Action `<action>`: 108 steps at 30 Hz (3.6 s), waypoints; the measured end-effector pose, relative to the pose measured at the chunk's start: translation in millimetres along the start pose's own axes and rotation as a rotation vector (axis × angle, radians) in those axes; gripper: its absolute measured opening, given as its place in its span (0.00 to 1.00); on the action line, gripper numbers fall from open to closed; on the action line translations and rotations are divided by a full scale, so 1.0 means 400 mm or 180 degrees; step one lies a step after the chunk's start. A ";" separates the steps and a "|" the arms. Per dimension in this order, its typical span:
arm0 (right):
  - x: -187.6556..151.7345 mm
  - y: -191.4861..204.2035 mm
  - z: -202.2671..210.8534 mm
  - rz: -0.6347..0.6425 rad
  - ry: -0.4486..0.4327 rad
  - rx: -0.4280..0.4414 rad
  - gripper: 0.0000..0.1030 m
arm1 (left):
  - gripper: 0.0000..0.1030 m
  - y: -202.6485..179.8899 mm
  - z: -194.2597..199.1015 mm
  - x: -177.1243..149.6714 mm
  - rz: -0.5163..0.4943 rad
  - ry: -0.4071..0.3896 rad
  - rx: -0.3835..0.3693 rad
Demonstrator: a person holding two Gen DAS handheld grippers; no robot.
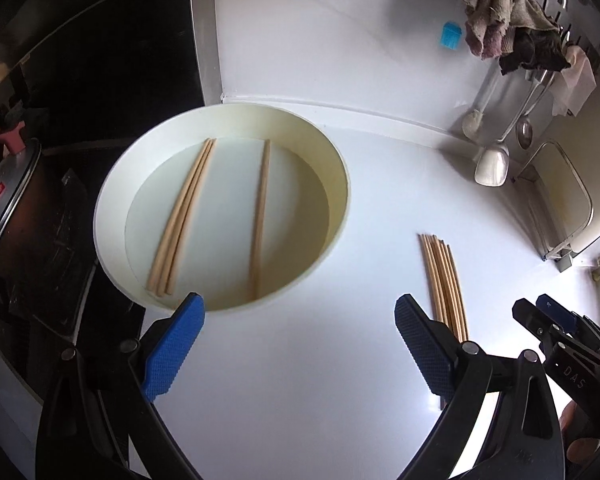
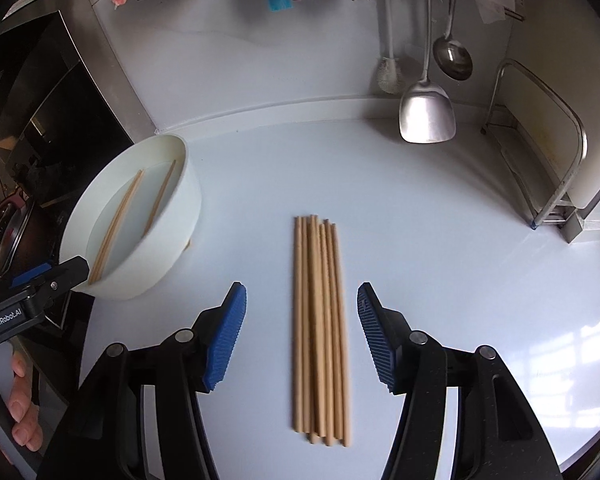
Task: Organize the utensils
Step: 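Move both open tools back to the chopstick bundle on the counter, then slide one chopstick out of the bundle with each gripper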
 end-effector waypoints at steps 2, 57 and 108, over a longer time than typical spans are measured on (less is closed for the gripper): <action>-0.018 -0.037 -0.013 0.0051 0.0009 -0.0024 0.54 | 0.92 -0.028 -0.004 -0.025 0.0023 0.0021 0.0005; -0.120 -0.095 -0.236 0.0367 -0.0068 -0.0461 0.54 | 0.93 -0.171 -0.289 -0.167 -0.0199 0.0227 -0.0208; -0.113 -0.206 -0.243 0.0050 -0.0053 -0.0459 0.54 | 0.94 -0.205 -0.366 -0.192 -0.0192 0.0418 0.0100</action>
Point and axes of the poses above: each gripper's, at about its wrist camera, not at the fingertips, and z roughly against the way its jaws point, y to its left, x to its top, the point moved 4 cm from there along -z, roughly the way its jaws point, and after that the axes turned 13 degrees about -x, right-handed, at the moved point
